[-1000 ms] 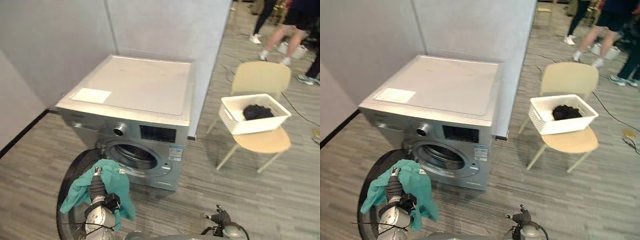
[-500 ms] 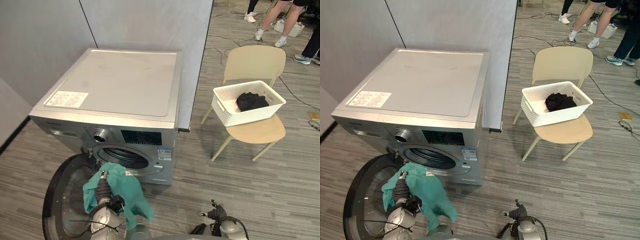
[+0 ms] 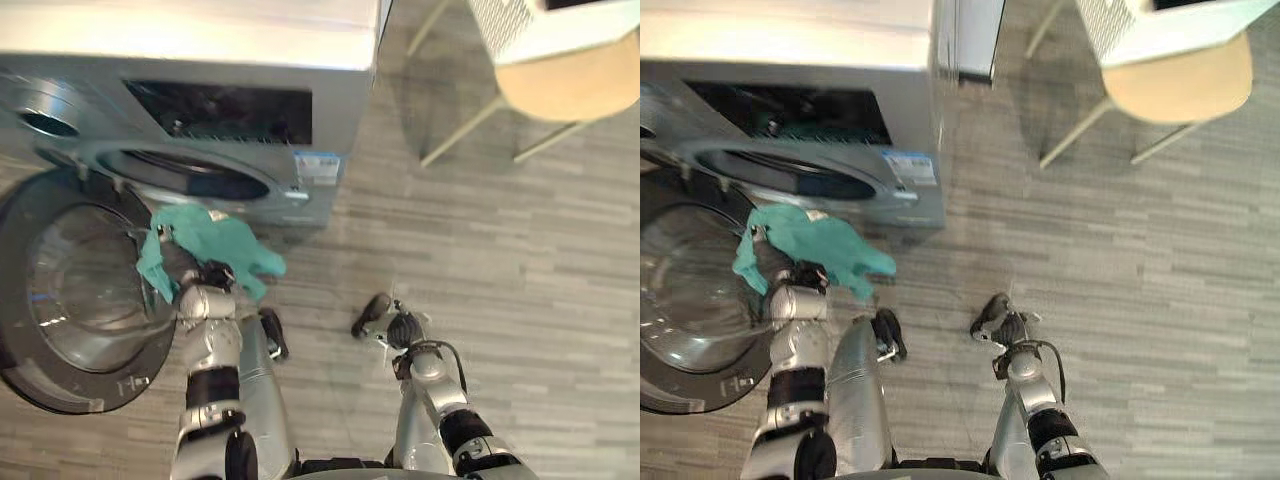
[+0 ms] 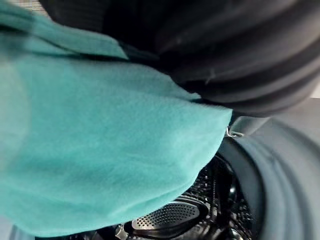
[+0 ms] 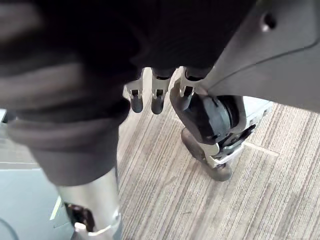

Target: Pick up the laundry basket with both hands and put the clothes into the washing machine.

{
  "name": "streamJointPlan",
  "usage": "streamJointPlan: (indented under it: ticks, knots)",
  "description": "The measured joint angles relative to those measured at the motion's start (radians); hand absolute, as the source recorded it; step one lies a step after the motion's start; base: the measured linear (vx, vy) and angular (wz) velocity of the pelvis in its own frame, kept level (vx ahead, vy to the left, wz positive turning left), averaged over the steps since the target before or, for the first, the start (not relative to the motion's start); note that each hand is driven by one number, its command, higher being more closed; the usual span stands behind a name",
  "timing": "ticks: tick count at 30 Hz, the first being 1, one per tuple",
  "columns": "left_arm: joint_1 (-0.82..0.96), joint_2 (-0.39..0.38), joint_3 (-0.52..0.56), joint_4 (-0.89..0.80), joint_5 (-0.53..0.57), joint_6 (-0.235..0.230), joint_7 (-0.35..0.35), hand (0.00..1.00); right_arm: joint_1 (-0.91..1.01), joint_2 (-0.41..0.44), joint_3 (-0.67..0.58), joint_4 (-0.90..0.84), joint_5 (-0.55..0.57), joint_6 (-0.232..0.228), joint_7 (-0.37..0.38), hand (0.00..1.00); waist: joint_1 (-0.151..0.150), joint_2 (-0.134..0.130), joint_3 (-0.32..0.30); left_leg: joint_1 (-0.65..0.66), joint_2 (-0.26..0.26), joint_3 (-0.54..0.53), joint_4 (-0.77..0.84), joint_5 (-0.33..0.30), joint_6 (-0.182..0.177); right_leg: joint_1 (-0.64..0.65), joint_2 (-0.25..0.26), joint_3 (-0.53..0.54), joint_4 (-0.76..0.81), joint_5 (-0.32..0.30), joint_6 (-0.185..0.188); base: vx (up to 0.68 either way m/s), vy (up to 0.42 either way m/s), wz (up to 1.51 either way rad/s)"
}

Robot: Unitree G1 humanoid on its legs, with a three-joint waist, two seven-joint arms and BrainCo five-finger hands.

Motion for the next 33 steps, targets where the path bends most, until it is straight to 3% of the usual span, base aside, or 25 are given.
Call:
streamJointPlan:
  ticks: [7, 15, 21, 24, 27, 29, 31, 33]
  knots:
    - [-0.287, 0.2, 0.045, 0.008, -0.079, -0.001, 0.043, 1.0, 0.014, 0.018, -0.025, -0.259, 0.008, -0.026, -0.049, 0.0, -0.051, -0.011, 0.012, -0.305, 0.018, -0.074, 0.128, 0.005, -0.003, -0.267, 0.001, 0.027, 0.111, -0.002, -0.011, -0.06, -0.061, 0.03]
    - [-0.509, 0.315, 0.021, 0.043, -0.132, 0.012, 0.038, 1.0, 0.042, 0.03, -0.089, -0.381, 0.004, -0.071, -0.058, 0.0, -0.046, -0.014, 0.011, -0.466, 0.033, -0.114, 0.203, 0.004, -0.002, -0.401, 0.015, 0.051, 0.166, -0.011, -0.023, -0.08, -0.031, 0.01]
    - [-0.836, 0.416, -0.106, 0.157, -0.13, 0.061, 0.035, 1.0, 0.062, 0.035, -0.095, -0.437, 0.007, -0.091, -0.033, 0.0, -0.047, -0.019, 0.008, -0.532, 0.036, -0.137, 0.186, 0.034, -0.006, -0.444, 0.035, 0.029, 0.134, 0.009, -0.048, -0.11, -0.023, -0.03]
    - [-0.891, 0.471, -0.184, 0.188, -0.127, 0.073, 0.04, 1.0, 0.075, 0.031, -0.111, -0.448, 0.015, -0.101, -0.018, 0.0, -0.035, -0.02, 0.008, -0.54, 0.031, -0.134, 0.136, 0.072, -0.006, -0.446, 0.04, 0.008, 0.092, 0.026, -0.065, -0.05, -0.024, 0.13]
    - [-0.951, 0.504, -0.269, 0.23, 0.065, 0.11, 0.017, 1.0, 0.08, 0.018, -0.141, -0.447, 0.038, -0.099, -0.008, 0.0, -0.014, -0.022, 0.006, -0.538, 0.015, -0.133, 0.074, 0.114, -0.008, -0.437, 0.051, -0.003, 0.027, 0.059, -0.07, -0.05, 0.015, 0.13]
    - [-0.991, 0.549, -0.348, 0.261, 0.296, 0.153, 0.018, 1.0, 0.094, -0.004, -0.148, -0.453, 0.043, -0.1, 0.008, 0.0, -0.01, -0.022, 0.006, -0.525, 0.004, -0.114, 0.023, 0.142, 0.003, -0.424, 0.059, -0.005, -0.035, 0.098, -0.064, -0.08, 0.053, 0.06]
    - [-1.007, 0.599, -0.401, 0.295, 0.448, 0.192, 0.022, 1.0, 0.132, -0.024, -0.143, -0.478, 0.041, -0.109, 0.02, 0.0, -0.011, -0.022, 0.006, -0.5, 0.006, -0.084, -0.019, 0.157, 0.017, -0.404, 0.08, 0.003, -0.116, 0.153, -0.054, -0.09, 0.084, -0.28]
    - [-1.018, 0.649, -0.41, 0.343, 0.652, 0.24, 0.046, 1.0, 0.234, -0.067, -0.111, -0.551, 0.031, -0.115, 0.036, 0.0, -0.013, -0.023, 0.007, -0.461, 0.025, -0.02, -0.081, 0.172, 0.041, -0.366, 0.132, 0.03, -0.279, 0.26, -0.022, -0.1, 0.117, -0.64]
